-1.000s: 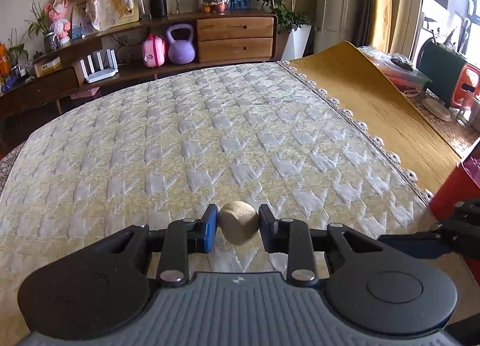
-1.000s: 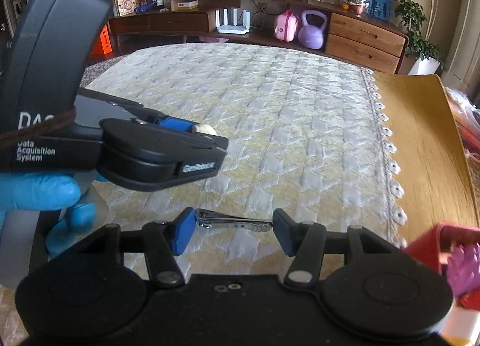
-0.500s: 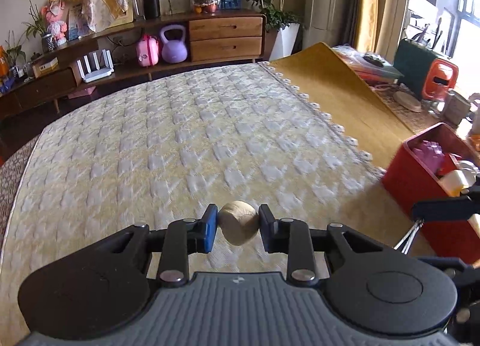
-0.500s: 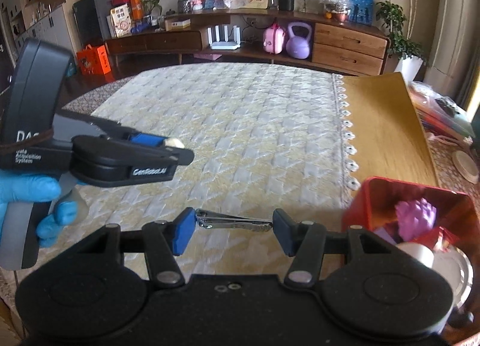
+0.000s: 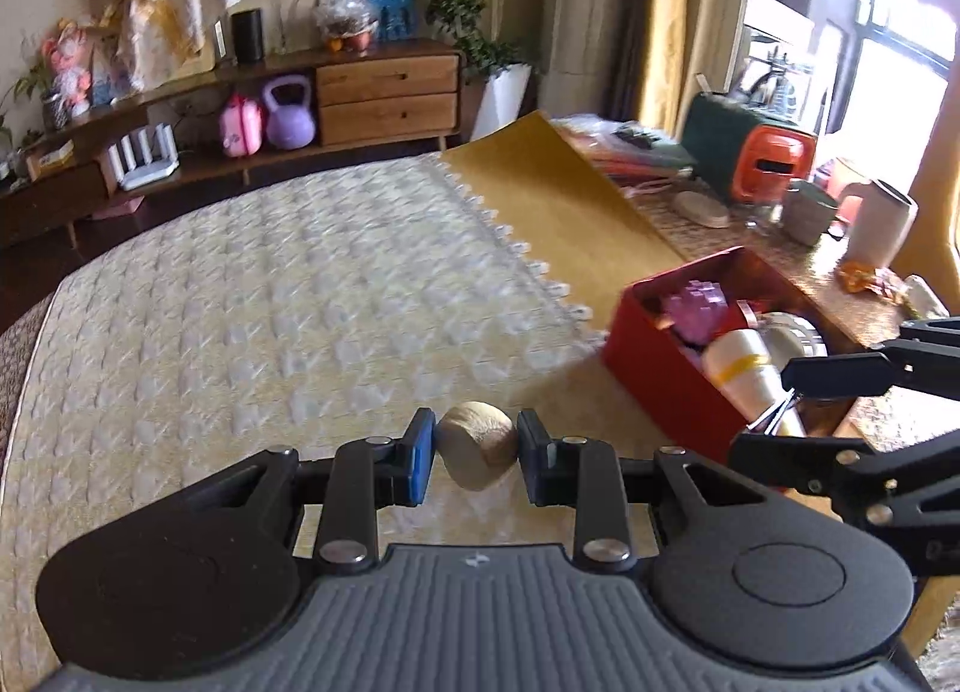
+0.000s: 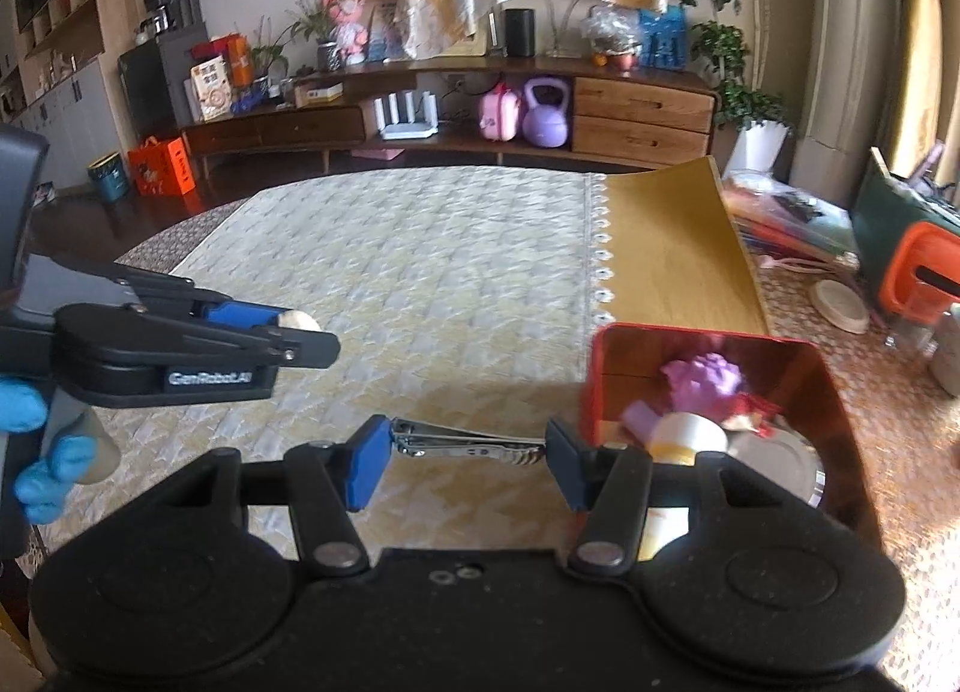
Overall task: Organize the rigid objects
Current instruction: 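Carry the cream ball into the red tin while the right tool carries the clipper there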
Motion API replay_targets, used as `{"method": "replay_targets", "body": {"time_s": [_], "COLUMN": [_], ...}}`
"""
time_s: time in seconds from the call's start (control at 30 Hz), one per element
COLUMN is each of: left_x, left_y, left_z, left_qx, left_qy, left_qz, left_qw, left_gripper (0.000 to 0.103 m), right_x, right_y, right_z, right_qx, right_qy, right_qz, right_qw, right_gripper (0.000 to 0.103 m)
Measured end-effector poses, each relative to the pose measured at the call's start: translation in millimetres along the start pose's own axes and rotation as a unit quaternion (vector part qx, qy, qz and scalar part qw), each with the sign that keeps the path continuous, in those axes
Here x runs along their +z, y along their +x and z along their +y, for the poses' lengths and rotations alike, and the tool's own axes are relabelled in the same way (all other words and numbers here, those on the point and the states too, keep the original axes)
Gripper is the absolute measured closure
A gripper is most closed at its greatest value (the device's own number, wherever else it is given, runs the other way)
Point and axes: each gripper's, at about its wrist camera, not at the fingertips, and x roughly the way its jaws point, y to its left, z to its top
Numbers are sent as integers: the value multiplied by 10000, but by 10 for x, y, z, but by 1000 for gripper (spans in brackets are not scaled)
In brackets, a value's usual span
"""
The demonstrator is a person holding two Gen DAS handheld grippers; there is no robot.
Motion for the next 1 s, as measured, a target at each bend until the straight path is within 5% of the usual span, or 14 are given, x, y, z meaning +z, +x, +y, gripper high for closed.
{"method": "replay_targets", "body": {"time_s": [0.5, 1.0], "left_x": [180, 424], "left_y": [-33, 543], "left_z": [-936, -1653], "left_qx": [-454, -727], "left_qy": [626, 1208], "left_qz": [-92, 96], "left_qw": [9970, 9900], "left_gripper": [74, 74], "right_x": [-330, -574], "right_y": [-500, -420], "right_z": [-704, -1249], "right_qx": [-488, -836], "right_qy": [416, 523], "right_qz": [-236, -3], "right_qw": [9977, 9951], "right_gripper": [47, 47]}}
